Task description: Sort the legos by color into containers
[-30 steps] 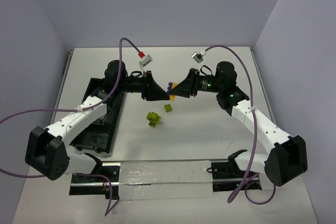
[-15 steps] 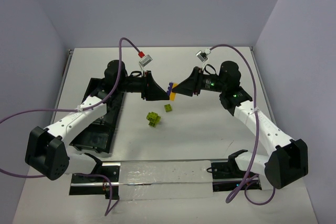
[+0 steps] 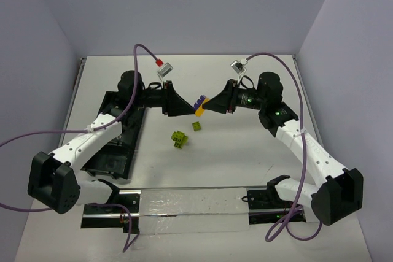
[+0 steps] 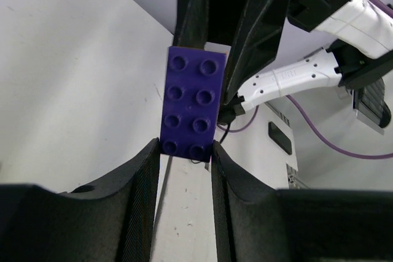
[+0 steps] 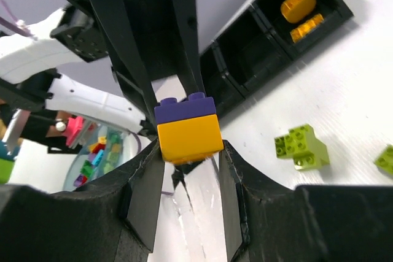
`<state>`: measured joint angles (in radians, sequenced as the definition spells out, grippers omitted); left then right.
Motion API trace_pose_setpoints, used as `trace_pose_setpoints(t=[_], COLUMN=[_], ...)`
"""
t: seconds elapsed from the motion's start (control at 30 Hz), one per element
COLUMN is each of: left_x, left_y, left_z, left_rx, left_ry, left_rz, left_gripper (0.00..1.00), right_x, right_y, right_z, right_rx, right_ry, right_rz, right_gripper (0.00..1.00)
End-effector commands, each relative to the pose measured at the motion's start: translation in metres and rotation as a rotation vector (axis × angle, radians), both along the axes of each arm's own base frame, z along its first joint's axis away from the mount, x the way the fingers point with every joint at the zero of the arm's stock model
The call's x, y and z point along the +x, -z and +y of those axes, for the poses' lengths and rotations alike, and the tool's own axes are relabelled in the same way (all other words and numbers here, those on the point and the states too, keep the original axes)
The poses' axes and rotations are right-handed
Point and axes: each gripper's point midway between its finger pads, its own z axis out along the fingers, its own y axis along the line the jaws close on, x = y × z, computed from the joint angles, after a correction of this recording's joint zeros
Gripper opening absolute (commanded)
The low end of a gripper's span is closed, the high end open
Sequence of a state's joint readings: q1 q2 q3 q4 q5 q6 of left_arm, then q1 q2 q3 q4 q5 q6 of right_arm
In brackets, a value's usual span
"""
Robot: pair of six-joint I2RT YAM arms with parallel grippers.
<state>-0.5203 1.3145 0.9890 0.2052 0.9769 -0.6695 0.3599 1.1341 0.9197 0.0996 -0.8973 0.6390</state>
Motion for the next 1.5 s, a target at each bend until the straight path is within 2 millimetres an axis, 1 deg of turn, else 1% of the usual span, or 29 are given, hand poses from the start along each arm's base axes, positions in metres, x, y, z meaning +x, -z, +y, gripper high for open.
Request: trace_pose_setpoints(t=[0.0, 0.1, 0.17, 0.33, 0.4, 0.47, 0.5, 0.57, 0.63, 0.67, 0.7, 0.73, 0.77, 0.8, 0.83, 0.87, 0.9, 0.97, 1.07, 1.13, 1.2, 1.4, 1.47], left_x=[0.007, 0.011, 0.013, 0.018, 0.026, 0.041, 0.048, 0.06, 0.067, 0.075, 0.085, 0.091, 0.085, 0.082, 0.079, 0.071, 0.061, 0.051, 0.04, 0.035, 0.034, 0.033, 0.032], left_y=[-0.027, -0.029, -0.031, -0.03, -0.025, -0.016, -0.007, 0.0, 0.018, 0.026, 0.024, 0.031, 0.044, 0.045, 0.054, 0.063, 0.073, 0.089, 0.116, 0.129, 0.142, 0.166, 0.174], left_z=[0.029, 0.038, 0.042, 0.044, 0.052, 0.064, 0.073, 0.086, 0.111, 0.131, 0.146, 0.173, 0.195, 0.2, 0.223, 0.254, 0.276, 0.293, 0.302, 0.31, 0.312, 0.311, 0.309], left_rx=[-0.043, -0.038, -0.039, -0.029, -0.003, 0.041, 0.077, 0.106, 0.187, 0.233, 0.25, 0.307, 0.382, 0.395, 0.448, 0.519, 0.577, 0.651, 0.753, 0.797, 0.83, 0.876, 0.882], left_ry=[-0.083, -0.112, -0.125, -0.145, -0.21, -0.32, -0.376, -0.462, -0.618, -0.754, -0.861, -1.033, -1.149, -1.172, -1.302, -1.468, -1.583, -1.664, -1.707, -1.755, -1.766, -1.779, -1.775], left_rz=[-0.081, -0.086, -0.093, -0.086, -0.072, -0.036, -0.013, -0.004, 0.064, 0.096, 0.079, 0.126, 0.195, 0.205, 0.255, 0.305, 0.347, 0.39, 0.466, 0.501, 0.528, 0.594, 0.622], left_gripper=[0.0, 0.0, 0.0, 0.0, 0.0, 0.0, 0.0, 0.0, 0.0, 0.0, 0.0, 0.0, 0.0, 0.0, 0.0, 0.0, 0.0, 0.0, 0.0, 0.0, 0.0, 0.0, 0.03], right_x=[0.022, 0.028, 0.028, 0.031, 0.036, 0.039, 0.042, 0.045, 0.048, 0.048, 0.048, 0.048, 0.048, 0.049, 0.049, 0.05, 0.05, 0.05, 0.051, 0.05, 0.049, 0.046, 0.046], right_y=[0.01, 0.014, 0.014, 0.015, 0.021, 0.027, 0.031, 0.037, 0.042, 0.044, 0.045, 0.046, 0.048, 0.048, 0.049, 0.05, 0.051, 0.052, 0.053, 0.054, 0.053, 0.053, 0.055], right_z=[-0.027, -0.033, -0.031, -0.031, -0.036, -0.041, -0.044, -0.049, -0.054, -0.055, -0.057, -0.058, -0.058, -0.059, -0.058, -0.057, -0.055, -0.053, -0.05, -0.049, -0.048, -0.047, -0.047], right_rx=[-0.132, -0.159, -0.154, -0.145, -0.177, -0.207, -0.228, -0.254, -0.286, -0.297, -0.301, -0.309, -0.314, -0.315, -0.314, -0.312, -0.308, -0.298, -0.289, -0.287, -0.287, -0.287, -0.286], right_ry=[0.159, 0.193, 0.185, 0.193, 0.236, 0.269, 0.295, 0.323, 0.353, 0.356, 0.362, 0.366, 0.369, 0.372, 0.37, 0.366, 0.356, 0.346, 0.333, 0.326, 0.323, 0.317, 0.317], right_rz=[-0.056, -0.05, -0.049, -0.044, -0.031, -0.016, -0.01, -0.002, -0.002, 0.0, 0.002, -0.003, -0.002, -0.002, 0.0, 0.002, 0.005, 0.011, 0.023, 0.026, 0.026, 0.033, 0.039], right_gripper=[0.0, 0.0, 0.0, 0.0, 0.0, 0.0, 0.0, 0.0, 0.0, 0.0, 0.0, 0.0, 0.0, 0.0, 0.0, 0.0, 0.0, 0.0, 0.0, 0.0, 0.0, 0.0, 0.0])
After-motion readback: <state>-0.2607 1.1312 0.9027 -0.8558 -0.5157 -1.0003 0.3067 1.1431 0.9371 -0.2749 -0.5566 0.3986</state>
